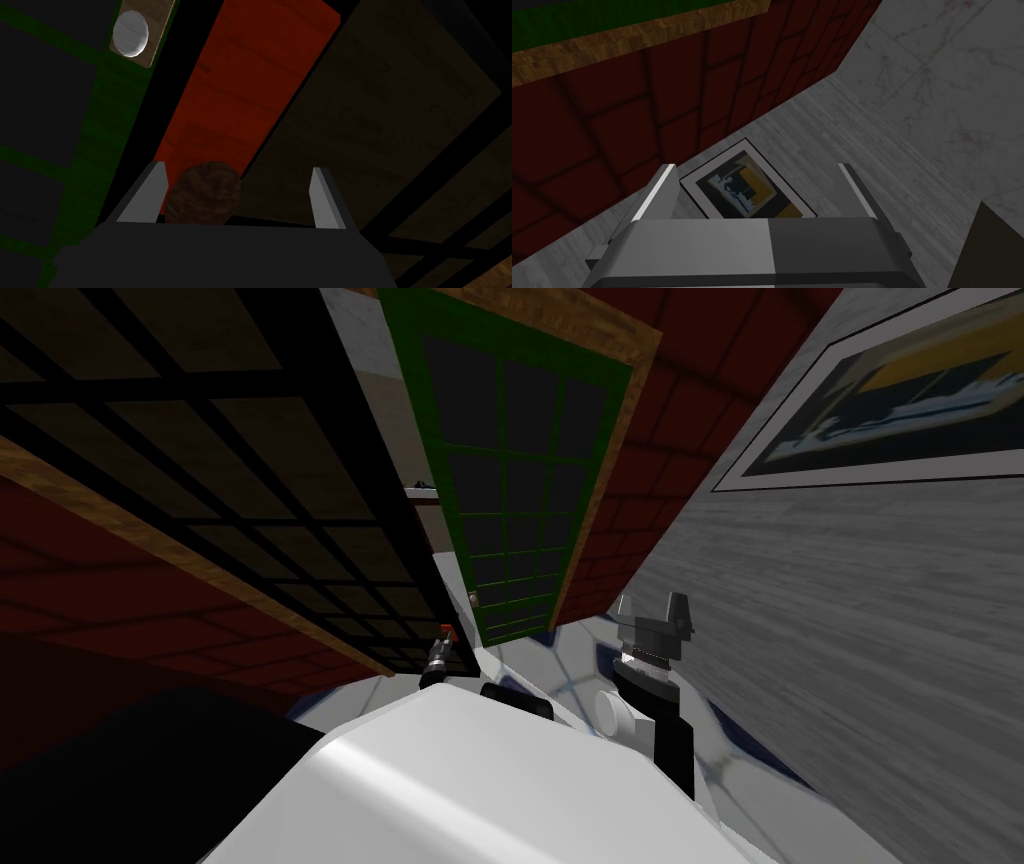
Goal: Pull the door open
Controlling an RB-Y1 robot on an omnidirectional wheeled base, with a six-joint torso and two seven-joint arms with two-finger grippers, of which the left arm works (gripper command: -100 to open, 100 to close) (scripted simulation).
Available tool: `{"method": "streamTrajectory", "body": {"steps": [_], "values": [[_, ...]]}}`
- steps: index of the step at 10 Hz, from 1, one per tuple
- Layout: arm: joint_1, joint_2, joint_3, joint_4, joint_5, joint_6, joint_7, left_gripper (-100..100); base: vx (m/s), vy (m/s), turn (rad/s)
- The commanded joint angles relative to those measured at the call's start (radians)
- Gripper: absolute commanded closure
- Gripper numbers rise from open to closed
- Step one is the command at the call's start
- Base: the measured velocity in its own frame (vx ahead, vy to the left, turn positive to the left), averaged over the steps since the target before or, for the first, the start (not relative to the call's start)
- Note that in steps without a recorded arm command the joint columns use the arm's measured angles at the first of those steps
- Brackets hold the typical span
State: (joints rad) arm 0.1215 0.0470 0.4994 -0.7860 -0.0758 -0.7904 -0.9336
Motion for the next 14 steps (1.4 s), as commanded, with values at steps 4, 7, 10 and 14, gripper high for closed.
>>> {"method": "streamTrajectory", "body": {"steps": [4, 7, 10, 14], "values": [[0.0, 0.019, -0.012, 0.003, 0.035, -0.005, 0.1, 100, -0.049, 0.009, -0.037], [-0.004, 0.024, -0.034, 0.003, 0.057, -0.007, 0.173, 100, -0.052, 0.003, -0.034], [-0.009, 0.028, -0.058, 0.003, 0.083, -0.009, 0.252, 100, -0.068, 0.013, -0.042], [-0.016, 0.035, -0.095, 0.003, 0.122, -0.012, 0.363, 100, -0.059, 0.014, -0.037]]}}
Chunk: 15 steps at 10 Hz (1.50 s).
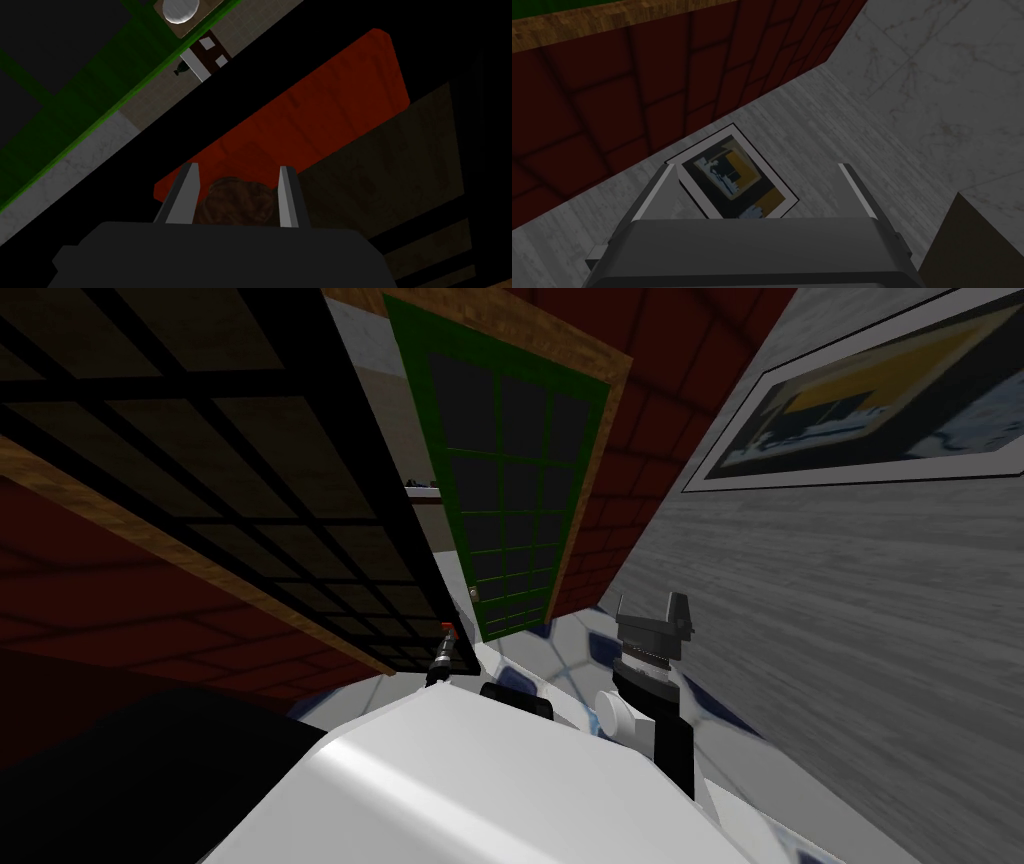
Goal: Pull the door open
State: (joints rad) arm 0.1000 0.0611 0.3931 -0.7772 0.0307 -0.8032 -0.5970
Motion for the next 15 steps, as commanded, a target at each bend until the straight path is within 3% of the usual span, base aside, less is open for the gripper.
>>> {"method": "streamTrajectory", "body": {"steps": [1, 6, 7, 9, 15], "values": [[0.005, 0.021, 0.011, -0.006, 0.015, 0.001, 0.035, 100, -0.034, 0.003, -0.009], [-0.003, 0.027, -0.029, -0.006, 0.057, -0.002, 0.156, 100, -0.052, 0.011, -0.037], [-0.003, 0.027, -0.029, -0.006, 0.057, -0.002, 0.158, 100, -0.036, 0.006, -0.02], [-0.008, 0.031, -0.057, -0.006, 0.086, -0.005, 0.224, 100, -0.053, 0.027, -0.057], [-0.016, 0.037, -0.1, -0.006, 0.131, -0.008, 0.366, 100, -0.064, 0.013, -0.041]]}}
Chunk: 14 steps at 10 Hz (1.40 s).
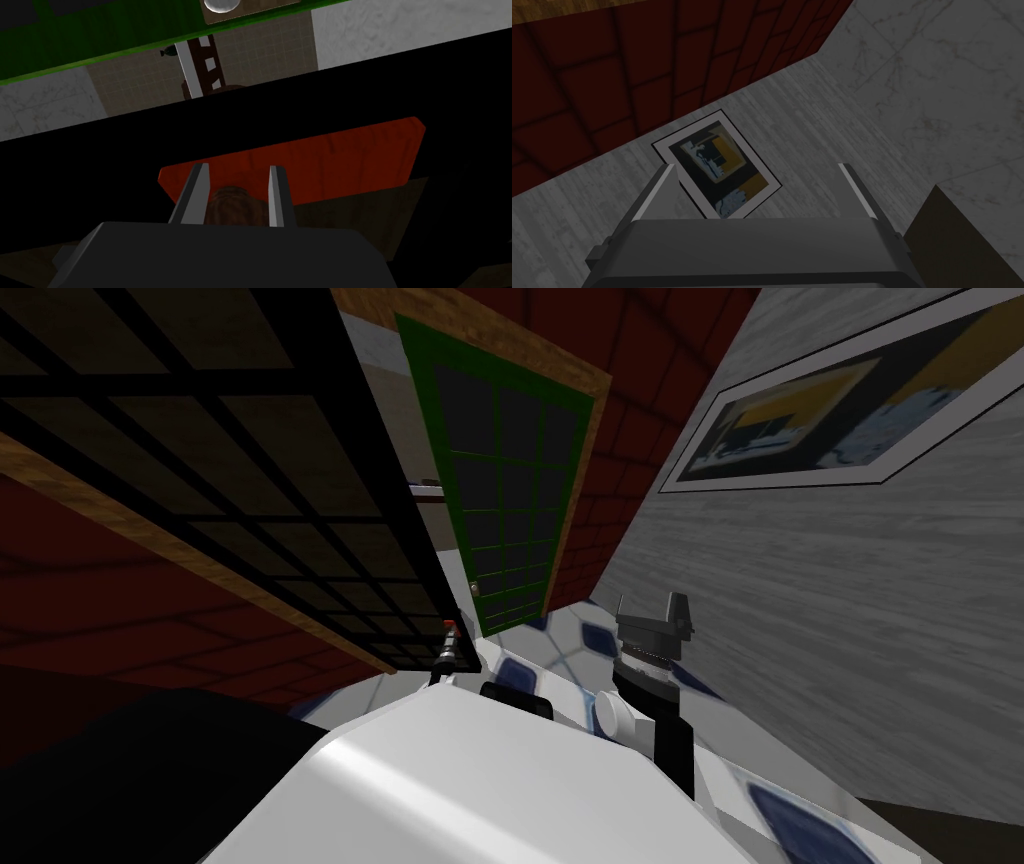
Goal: Pull the door open
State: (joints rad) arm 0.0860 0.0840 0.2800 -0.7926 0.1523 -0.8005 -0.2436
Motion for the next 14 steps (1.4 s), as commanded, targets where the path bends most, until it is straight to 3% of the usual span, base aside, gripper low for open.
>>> {"method": "streamTrajectory", "body": {"steps": [1, 4, 6, 9, 11, 12, 14], "values": [[-0.005, 0.016, -0.001, 0.009, 0.024, -0.012, 0.05, 100, -0.064, 0.021, -0.025], [-0.008, 0.017, -0.016, 0.009, 0.04, -0.013, 0.096, 100, -0.042, 0.012, -0.027], [-0.014, 0.02, -0.045, 0.009, 0.07, -0.016, 0.161, 100, -0.069, 0.021, -0.051], [-0.017, 0.022, -0.06, 0.009, 0.086, -0.017, 0.221, 100, -0.053, 0.021, -0.036], [-0.023, 0.024, -0.089, 0.009, 0.116, -0.019, 0.287, 100, -0.059, 0.017, -0.04], [-0.022, 0.016, -0.097, 0.001, 0.115, -0.017, 0.3, -100, -0.062, 0.017, -0.086], [-0.023, 0.018, -0.107, 0.0, 0.132, -0.019, 0.344, -100, -0.043, 0.02, -0.034]]}}
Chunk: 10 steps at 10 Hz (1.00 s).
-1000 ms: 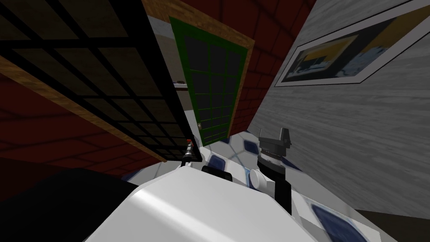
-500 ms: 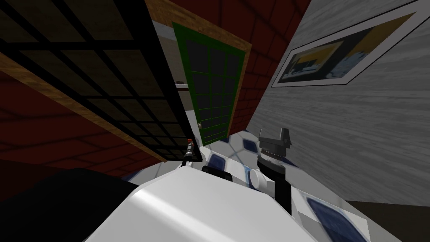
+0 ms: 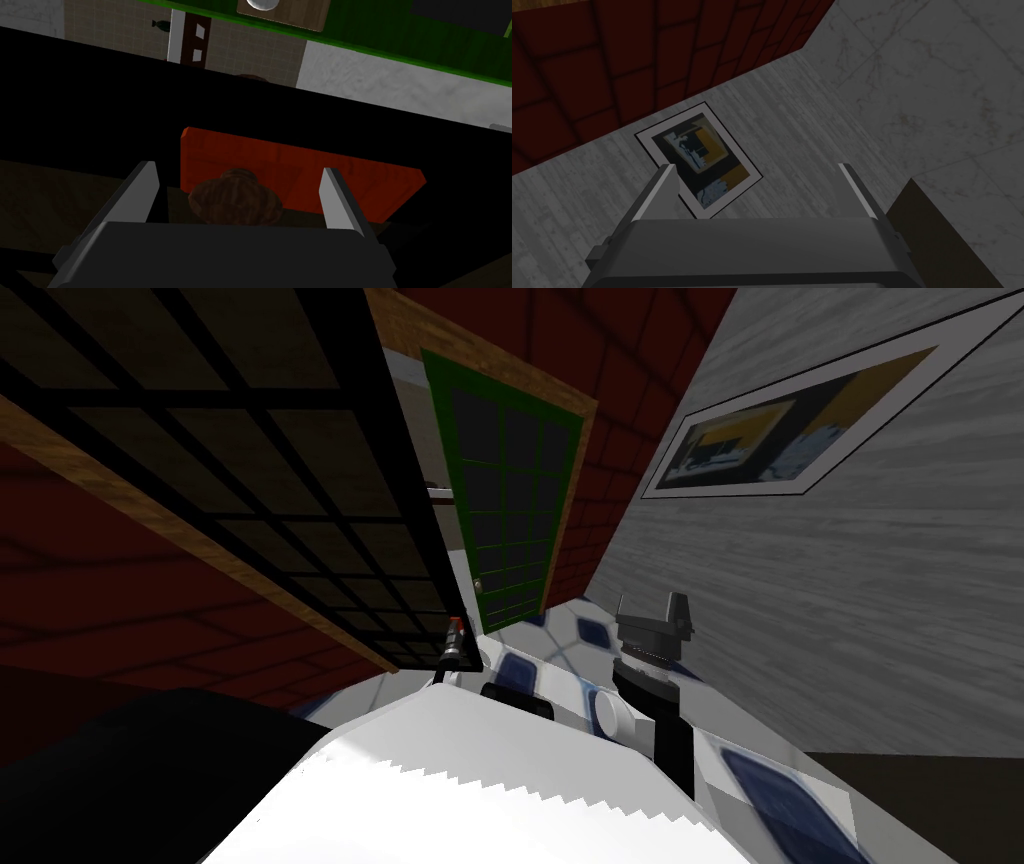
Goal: Pull the door open
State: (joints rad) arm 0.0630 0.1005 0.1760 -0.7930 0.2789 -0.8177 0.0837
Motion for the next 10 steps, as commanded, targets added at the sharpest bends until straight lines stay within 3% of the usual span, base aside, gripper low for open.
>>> {"method": "streamTrajectory", "body": {"steps": [1, 3, 4, 6, 7, 9, 10], "values": [[0.0, 0.002, -0.009, -0.001, 0.017, -0.003, 0.047, -100, -0.053, 0.026, -0.056], [-0.001, 0.006, -0.024, -0.002, 0.043, -0.006, 0.104, -100, -0.071, 0.023, -0.078], [-0.001, 0.006, -0.024, -0.002, 0.043, -0.006, 0.111, -100, -0.048, 0.014, -0.031], [-0.002, 0.009, -0.041, -0.004, 0.073, -0.009, 0.175, -100, -0.059, 0.021, -0.073], [-0.002, 0.009, -0.041, -0.004, 0.073, -0.009, 0.185, -100, -0.052, 0.026, -0.039], [-0.003, 0.013, -0.06, -0.007, 0.108, -0.013, 0.25, -100, -0.067, 0.023, -0.077], [-0.003, 0.013, -0.06, -0.007, 0.108, -0.013, 0.264, -100, -0.057, 0.024, -0.037]]}}
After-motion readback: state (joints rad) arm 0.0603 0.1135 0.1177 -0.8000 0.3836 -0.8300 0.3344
